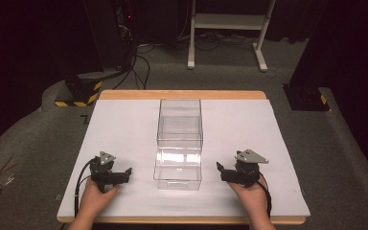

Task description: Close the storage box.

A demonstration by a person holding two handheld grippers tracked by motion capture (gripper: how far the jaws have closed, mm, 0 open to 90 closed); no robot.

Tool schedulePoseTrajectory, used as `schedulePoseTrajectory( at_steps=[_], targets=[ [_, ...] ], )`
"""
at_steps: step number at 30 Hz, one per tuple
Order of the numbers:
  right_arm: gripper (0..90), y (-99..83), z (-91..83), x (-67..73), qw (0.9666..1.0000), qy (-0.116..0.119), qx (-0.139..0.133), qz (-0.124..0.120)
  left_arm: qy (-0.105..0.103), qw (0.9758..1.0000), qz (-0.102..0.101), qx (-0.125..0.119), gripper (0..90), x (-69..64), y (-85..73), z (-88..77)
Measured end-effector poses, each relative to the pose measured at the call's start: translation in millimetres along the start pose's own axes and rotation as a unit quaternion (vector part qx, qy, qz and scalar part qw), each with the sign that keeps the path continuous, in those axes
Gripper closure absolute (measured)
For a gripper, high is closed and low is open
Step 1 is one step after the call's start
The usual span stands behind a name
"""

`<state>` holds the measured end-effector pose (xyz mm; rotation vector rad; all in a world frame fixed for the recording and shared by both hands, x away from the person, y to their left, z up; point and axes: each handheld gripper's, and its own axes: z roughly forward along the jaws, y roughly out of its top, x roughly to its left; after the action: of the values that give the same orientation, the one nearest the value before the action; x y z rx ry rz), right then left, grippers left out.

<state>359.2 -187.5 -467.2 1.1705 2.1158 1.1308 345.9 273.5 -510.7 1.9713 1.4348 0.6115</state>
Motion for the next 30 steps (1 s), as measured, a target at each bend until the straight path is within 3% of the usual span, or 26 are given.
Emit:
schedulePoseTrajectory(
  at_steps=[18, 30],
  targets=[
    [11.3, 7.6, -10.6, 3.9, 0.9996, 0.013, -0.025, 0.007, 0.000, 1.0000, 0.000, 0.001, 1.0, 0.2, 0.1, 0.1],
    [11.5, 13.0, -15.5, 8.4, 0.9991, 0.024, -0.036, -0.002, 0.000, 1.0000, 0.000, -0.001, 1.0, -0.1, -0.1, 0.1]
  ],
)
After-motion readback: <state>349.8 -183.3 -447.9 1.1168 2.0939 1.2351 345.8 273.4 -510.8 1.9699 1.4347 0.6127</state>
